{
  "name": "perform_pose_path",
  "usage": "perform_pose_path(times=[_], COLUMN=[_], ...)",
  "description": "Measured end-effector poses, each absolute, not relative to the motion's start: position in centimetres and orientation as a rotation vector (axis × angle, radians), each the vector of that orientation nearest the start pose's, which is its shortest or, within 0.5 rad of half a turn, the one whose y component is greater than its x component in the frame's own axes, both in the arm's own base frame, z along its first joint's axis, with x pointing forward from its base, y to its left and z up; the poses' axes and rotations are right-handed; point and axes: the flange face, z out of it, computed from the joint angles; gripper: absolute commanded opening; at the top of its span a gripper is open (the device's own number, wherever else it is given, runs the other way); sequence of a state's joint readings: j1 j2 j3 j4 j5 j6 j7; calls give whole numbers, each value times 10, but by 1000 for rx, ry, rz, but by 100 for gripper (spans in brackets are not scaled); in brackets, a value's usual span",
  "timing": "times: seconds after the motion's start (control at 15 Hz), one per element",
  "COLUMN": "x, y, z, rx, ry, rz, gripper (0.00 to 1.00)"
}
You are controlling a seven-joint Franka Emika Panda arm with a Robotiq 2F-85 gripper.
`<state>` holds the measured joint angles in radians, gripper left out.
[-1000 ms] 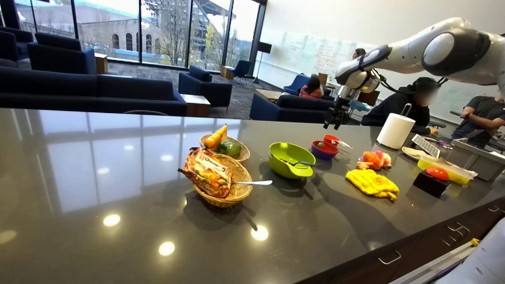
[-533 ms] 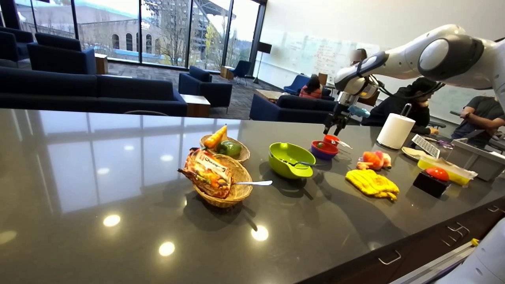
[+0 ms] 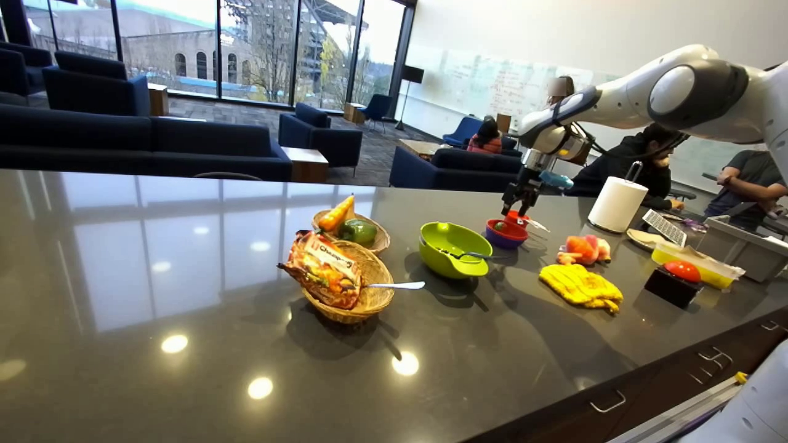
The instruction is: Move the small red object to one of the small baskets
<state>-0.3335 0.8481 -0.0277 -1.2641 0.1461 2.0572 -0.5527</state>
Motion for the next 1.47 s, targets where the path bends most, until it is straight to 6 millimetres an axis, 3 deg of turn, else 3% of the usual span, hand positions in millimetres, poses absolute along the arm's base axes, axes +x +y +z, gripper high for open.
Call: perform_pose_path(times=[0.6, 1.47], x=[706, 723], y=[-241, -250], z=[224, 203], rx=[-2994, -3000], ry=[-218, -301], rz=[22, 0], gripper=[100, 100])
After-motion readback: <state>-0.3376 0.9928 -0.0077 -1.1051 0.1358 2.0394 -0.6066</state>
